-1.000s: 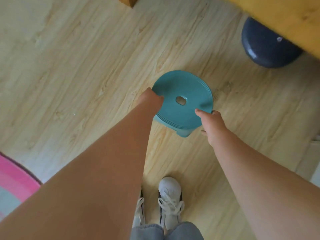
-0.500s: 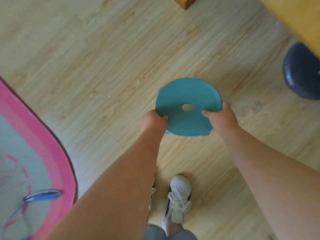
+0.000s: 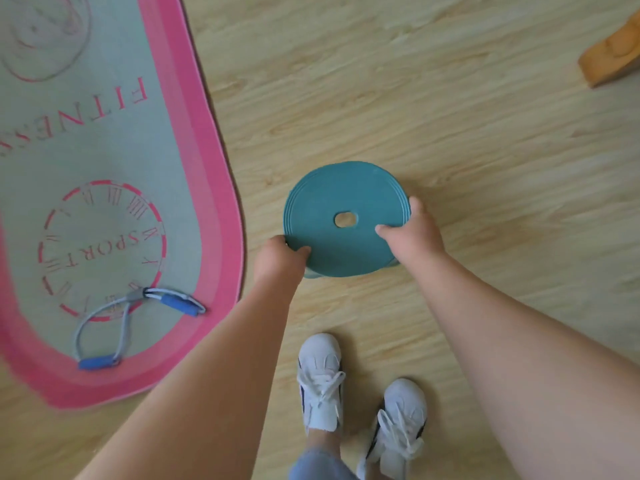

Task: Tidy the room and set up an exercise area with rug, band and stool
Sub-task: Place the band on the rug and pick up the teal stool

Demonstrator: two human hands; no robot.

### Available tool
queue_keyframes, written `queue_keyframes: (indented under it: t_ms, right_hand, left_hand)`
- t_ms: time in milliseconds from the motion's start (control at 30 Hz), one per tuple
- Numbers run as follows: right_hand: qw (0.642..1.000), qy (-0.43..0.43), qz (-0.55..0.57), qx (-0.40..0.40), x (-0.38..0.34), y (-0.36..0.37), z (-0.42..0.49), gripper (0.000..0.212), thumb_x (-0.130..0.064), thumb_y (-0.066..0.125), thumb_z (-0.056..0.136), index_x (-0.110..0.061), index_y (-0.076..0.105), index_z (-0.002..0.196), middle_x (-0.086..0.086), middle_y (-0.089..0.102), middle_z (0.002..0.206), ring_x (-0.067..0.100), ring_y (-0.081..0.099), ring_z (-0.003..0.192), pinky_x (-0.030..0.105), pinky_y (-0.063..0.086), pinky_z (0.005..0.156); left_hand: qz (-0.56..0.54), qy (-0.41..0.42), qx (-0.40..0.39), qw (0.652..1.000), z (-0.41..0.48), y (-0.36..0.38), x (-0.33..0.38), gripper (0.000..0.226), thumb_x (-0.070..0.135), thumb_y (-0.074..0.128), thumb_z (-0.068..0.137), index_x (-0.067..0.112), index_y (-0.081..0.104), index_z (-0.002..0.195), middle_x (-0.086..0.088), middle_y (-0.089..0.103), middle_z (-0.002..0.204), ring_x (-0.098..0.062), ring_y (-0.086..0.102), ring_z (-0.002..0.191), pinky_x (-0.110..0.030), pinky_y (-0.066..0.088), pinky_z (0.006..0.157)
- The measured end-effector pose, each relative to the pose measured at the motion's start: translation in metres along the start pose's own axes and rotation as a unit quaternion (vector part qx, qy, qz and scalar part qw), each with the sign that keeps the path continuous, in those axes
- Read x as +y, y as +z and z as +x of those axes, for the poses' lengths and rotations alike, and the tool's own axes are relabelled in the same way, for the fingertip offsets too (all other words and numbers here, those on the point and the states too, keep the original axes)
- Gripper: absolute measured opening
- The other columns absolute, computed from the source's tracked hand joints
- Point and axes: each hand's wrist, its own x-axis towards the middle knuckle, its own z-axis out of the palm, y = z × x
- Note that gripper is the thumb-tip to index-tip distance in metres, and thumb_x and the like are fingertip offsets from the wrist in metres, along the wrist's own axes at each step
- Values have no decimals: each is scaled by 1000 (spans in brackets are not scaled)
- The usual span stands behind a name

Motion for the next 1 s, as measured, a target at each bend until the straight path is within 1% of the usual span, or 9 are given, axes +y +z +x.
queue_keyframes:
  t_ms: [100, 200, 367, 500, 567, 667, 800, 933, 1000]
  right_hand:
    - [999, -23, -18, -14, -19, 27, 12, 44, -23, 72, 78, -18, 51, 117, 3, 63, 116, 27, 61, 101, 28, 42, 73]
    - [999, -30, -36, -23, -30, 46, 24, 46, -20, 72, 80, -16, 51, 121, 3, 63, 120, 26, 60, 106, 28, 42, 77]
    - [997, -1, -52, -51, -32, 53, 29, 75, -16, 68, 85, -22, 29, 148, 2, 52, 139, 26, 53, 123, 33, 44, 96]
    - [996, 19, -49, -75, -36, 45, 19, 87, -11, 64, 88, -23, 10, 155, 3, 44, 147, 25, 47, 129, 27, 40, 92]
    - [996, 27, -44, -77, -40, 38, 13, 86, -12, 63, 90, -23, 9, 155, 4, 39, 150, 25, 46, 131, 26, 39, 86]
    - [996, 39, -35, -75, -42, 18, -3, 82, -13, 62, 91, -23, 12, 155, 4, 34, 154, 24, 44, 133, 25, 39, 87]
    - [997, 48, -29, -60, -34, -36, -30, 80, -17, 65, 88, -22, 18, 154, 6, 37, 153, 24, 41, 136, 27, 38, 98]
    - [997, 71, 6, -30, -23, -98, -60, 75, -18, 60, 90, -24, 19, 153, 7, 38, 150, 27, 46, 130, 27, 36, 80]
    - [996, 85, 32, -10, -16, -125, -77, 74, -18, 59, 90, -24, 20, 153, 6, 40, 149, 26, 49, 126, 27, 36, 77]
  left_hand:
    - [-42, -22, 3, 999, 22, -13, -15, 29, 24, 61, 89, 10, 62, 114, -9, 70, 103, -31, 68, 93, -42, 56, 83]
    - [-87, -39, -23, 995, 39, -20, -23, 31, 19, 56, 92, 9, 57, 121, -9, 67, 107, -31, 66, 98, -42, 55, 89]
    - [-111, -56, -51, 991, 46, -22, -17, 32, 15, 51, 93, 10, 53, 125, -7, 61, 105, -28, 61, 98, -38, 52, 87]
    - [-110, -77, -37, 990, 33, -18, -5, 33, 11, 45, 93, 10, 49, 126, -10, 59, 113, -26, 55, 93, -33, 45, 78]
    - [-104, -96, -12, 990, 25, -18, 4, 39, 8, 41, 91, 10, 44, 130, -11, 56, 125, -30, 57, 103, -33, 43, 74]
    - [-81, -109, 5, 991, 7, -14, 18, 52, 10, 39, 87, 14, 38, 139, -9, 47, 140, -30, 55, 118, -38, 49, 87]
    - [15, -54, -42, 998, -39, -10, 62, 65, 9, 40, 90, 16, 21, 152, -8, 34, 152, -31, 44, 132, -41, 41, 107]
    - [66, 38, -115, 990, -97, -9, 114, 43, 8, 42, 98, 5, 41, 141, -14, 49, 139, -31, 49, 126, -36, 43, 99]
    - [224, 94, -178, 953, -125, -6, 136, 35, 5, 43, 98, 3, 50, 133, -12, 52, 135, -28, 52, 124, -29, 48, 91]
